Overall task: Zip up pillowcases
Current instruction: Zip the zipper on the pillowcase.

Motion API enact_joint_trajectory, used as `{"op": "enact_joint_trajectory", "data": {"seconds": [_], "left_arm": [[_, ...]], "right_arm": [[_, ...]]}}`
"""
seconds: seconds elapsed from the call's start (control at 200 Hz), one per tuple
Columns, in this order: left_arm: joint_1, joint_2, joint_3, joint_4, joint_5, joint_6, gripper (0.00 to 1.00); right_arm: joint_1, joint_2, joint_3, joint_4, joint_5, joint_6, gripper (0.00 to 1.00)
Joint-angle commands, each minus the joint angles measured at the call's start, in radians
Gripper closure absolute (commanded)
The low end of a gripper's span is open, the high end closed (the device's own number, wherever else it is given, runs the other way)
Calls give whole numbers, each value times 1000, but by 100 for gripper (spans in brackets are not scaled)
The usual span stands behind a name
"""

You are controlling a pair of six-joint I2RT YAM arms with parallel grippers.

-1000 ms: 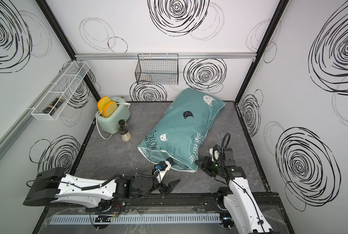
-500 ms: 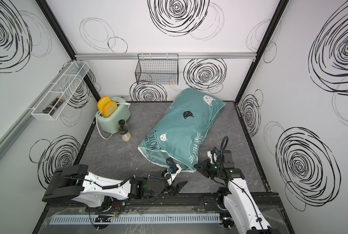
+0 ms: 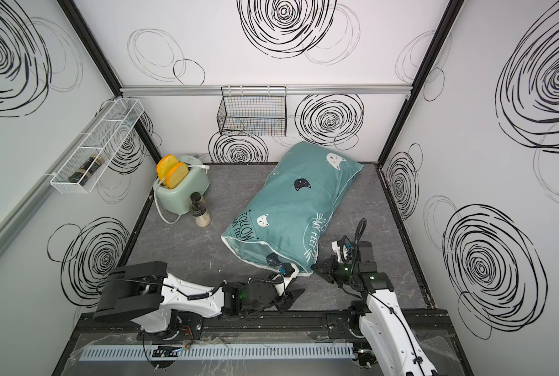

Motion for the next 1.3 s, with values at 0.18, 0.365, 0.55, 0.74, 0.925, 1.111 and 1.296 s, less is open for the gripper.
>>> {"op": "enact_joint_trajectory", "data": {"seconds": [0.18, 0.365, 0.55, 0.74, 0.925, 1.111, 1.296], "left_arm": [[23, 90, 88, 89, -63, 82, 66], [43, 101, 63, 140, -37, 102, 70], [63, 109, 53, 145, -8, 100, 70], [71, 123, 50, 164, 40, 97, 70], [70, 123, 24, 198, 80, 112, 68], [72, 137, 38, 182, 52, 111, 68], [76, 151, 65, 171, 43, 112, 70]], "right_arm": [[37, -11, 12, 37, 8, 8, 100], [41, -6, 15, 42, 11, 3, 100], [43, -4, 23, 39, 17, -10, 100], [42, -3, 22, 46, 12, -6, 100], [42, -4, 26, 39, 16, -7, 100], [42, -6, 30, 35, 20, -6, 100], [42, -7, 34, 33, 17, -5, 100]]}}
